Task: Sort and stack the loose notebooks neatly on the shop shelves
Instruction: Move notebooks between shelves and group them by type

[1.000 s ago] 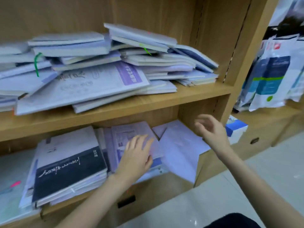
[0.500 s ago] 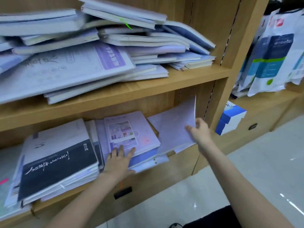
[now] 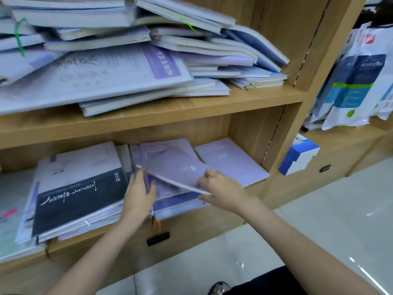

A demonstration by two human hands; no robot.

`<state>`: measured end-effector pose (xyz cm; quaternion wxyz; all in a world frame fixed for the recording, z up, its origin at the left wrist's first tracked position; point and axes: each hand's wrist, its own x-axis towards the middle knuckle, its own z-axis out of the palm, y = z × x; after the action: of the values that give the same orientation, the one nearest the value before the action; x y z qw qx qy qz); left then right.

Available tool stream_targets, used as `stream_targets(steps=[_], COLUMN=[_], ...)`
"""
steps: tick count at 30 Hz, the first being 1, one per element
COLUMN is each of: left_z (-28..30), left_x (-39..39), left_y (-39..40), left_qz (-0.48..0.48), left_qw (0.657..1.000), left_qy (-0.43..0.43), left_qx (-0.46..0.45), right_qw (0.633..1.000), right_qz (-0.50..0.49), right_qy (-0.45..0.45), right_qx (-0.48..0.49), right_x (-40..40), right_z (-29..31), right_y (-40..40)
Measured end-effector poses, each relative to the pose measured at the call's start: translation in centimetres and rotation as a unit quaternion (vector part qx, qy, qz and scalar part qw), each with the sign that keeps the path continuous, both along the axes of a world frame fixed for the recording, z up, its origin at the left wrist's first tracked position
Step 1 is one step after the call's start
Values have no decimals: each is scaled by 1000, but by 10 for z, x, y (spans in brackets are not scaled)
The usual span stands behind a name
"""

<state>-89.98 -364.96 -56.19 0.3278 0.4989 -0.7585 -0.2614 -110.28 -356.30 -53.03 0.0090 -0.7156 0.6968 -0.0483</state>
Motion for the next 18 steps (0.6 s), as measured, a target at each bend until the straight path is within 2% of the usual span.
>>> stream_targets(steps=[1,2,4,5,8,10,11,13,14,15,16,18], left_z=[2,2,-4,-6,-10,-11,-11,-9,-9,-9,-9,-7], left_x=[5,10,14,15,13,11,11,12,12,12,11,8], left_y=[1,2,3,4,5,5,5,3,1,-1,-2,-4], left_qz=[5,-8,-65,-95,-155,-177,-180,-182,-184,-185,-184,-182], left_qw=[1000,1000,995,990,967,952,948,943,940,939,939,943], left_qy=[7,-8,-74,-107,-202,-249,-263,-280,-286,-290,-290,-278], left_qx=[-10,-16,-8,1,19,11,3,-8,-14,-17,-14,-5], right_qw=[994,984,968,960,905,847,798,650,587,552,538,539], right_qz=[4,-7,-100,-161,-295,-369,-407,-438,-424,-403,-383,-343], right_qy=[-66,-135,-220,-223,-302,-382,-445,-618,-685,-725,-746,-762], right_qx=[89,114,65,48,53,17,-9,-58,-79,-86,-89,-110], right_x=[0,-3,-19,-29,-50,-55,-55,-52,-52,-51,-51,-48], right_z=[-15,-24,-39,-43,-54,-60,-61,-64,-61,-54,-45,-18], right_y=[-4,-5,-7,-9,-13,-18,-18,-15,-11,-8,-6,-3])
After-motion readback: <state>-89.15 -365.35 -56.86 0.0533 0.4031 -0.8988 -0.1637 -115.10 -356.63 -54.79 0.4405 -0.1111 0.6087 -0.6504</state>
